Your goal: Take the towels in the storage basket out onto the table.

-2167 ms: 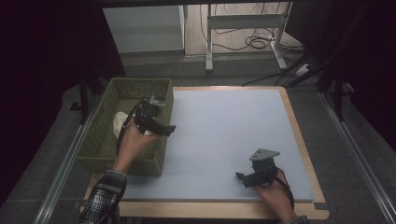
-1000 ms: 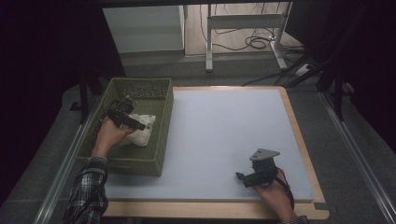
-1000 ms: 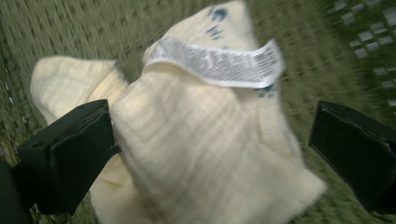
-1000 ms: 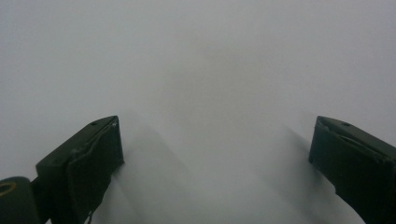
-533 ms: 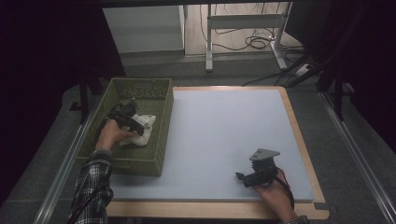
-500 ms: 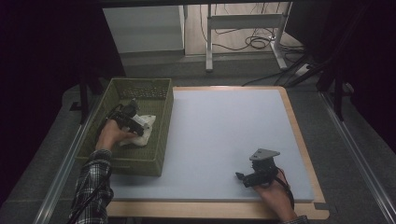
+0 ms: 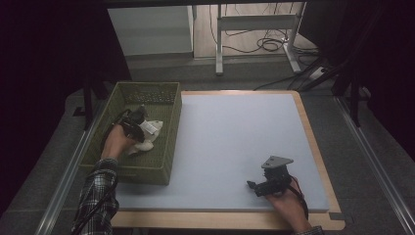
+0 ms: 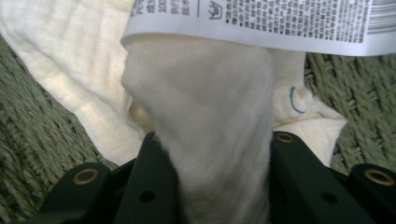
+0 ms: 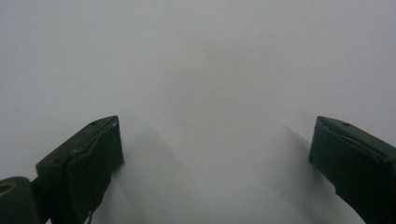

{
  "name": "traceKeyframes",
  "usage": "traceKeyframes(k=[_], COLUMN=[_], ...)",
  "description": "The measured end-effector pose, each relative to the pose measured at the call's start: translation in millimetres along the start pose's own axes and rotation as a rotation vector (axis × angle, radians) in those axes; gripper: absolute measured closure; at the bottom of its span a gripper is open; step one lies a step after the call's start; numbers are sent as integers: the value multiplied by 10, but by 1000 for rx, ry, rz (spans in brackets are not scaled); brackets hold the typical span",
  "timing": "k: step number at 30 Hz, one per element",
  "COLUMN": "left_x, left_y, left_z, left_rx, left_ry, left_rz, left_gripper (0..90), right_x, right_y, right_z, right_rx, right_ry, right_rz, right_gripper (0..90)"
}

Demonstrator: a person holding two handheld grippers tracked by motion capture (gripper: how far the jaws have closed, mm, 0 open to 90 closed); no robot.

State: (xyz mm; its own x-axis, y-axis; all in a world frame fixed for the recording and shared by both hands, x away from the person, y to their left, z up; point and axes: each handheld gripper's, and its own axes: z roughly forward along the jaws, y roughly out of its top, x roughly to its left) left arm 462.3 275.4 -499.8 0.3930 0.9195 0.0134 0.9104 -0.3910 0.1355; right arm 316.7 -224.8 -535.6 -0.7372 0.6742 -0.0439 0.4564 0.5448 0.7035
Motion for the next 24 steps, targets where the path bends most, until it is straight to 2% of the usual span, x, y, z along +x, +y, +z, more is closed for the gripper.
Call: traceKeyframes(k=[5,7,11,13,24], left_x=[25,18,-16,-37,-52], left_y=[-17,-24,-52,-70,-173], left_z=[-77,-118,-233,-300,-620], left_rx=[-74,-94,-136,-154,-234], left_ry=[-70,-71,-73,-61,-87], left_rz=[-41,-48,-35,-10,18], left_gripper=[738,738,737,737,730], right_x=[0,0,1,1,3], right_y=[0,0,0,0,0], right_z=[0,0,-1,-1,-1], right_rx=[0,0,0,0,0], right_ry=[0,0,0,0,-1], right_rz=[0,0,0,-1,0], right_gripper=[30,30,30,30,30])
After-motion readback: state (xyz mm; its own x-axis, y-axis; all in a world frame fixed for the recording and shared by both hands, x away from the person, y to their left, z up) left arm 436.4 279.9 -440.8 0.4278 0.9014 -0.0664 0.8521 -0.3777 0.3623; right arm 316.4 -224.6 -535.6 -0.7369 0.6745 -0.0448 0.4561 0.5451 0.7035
